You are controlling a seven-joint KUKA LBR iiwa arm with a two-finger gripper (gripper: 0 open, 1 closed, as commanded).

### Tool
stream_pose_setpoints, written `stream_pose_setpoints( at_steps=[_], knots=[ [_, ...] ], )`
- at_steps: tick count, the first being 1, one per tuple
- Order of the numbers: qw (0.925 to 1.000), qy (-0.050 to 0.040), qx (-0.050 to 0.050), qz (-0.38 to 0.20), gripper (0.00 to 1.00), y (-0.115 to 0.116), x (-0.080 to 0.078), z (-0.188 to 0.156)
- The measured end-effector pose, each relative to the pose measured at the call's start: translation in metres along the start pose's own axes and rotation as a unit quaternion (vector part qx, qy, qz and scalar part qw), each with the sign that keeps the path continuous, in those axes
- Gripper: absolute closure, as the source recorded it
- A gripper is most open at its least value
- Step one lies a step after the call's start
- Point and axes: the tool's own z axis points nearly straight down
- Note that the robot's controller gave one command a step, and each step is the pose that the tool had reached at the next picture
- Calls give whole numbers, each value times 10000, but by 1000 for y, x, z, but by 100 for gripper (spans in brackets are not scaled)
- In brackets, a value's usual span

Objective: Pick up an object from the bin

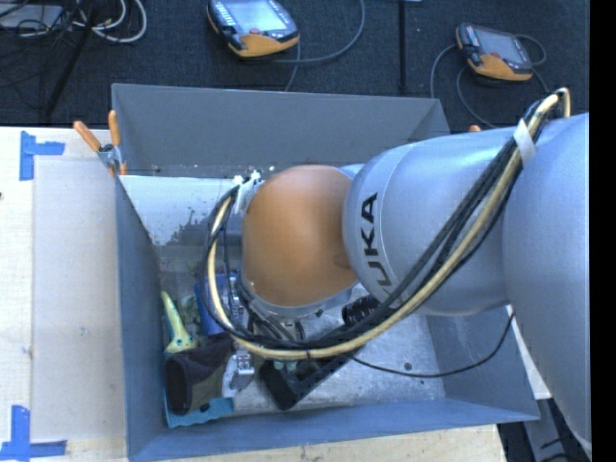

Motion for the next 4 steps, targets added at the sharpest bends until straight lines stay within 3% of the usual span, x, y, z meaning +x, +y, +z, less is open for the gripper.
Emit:
stream_pose_setpoints(
  at_steps=[1,2,3,4],
  knots=[
    [10000,-36,-10,17,0,-1,-2,-4],
    [9983,18,-3,-580,100,6,-21,93],
    [9983,18,-4,-577,100,6,-21,93],
    [9980,-18,1,-635,100,10,-18,46]
  ],
)
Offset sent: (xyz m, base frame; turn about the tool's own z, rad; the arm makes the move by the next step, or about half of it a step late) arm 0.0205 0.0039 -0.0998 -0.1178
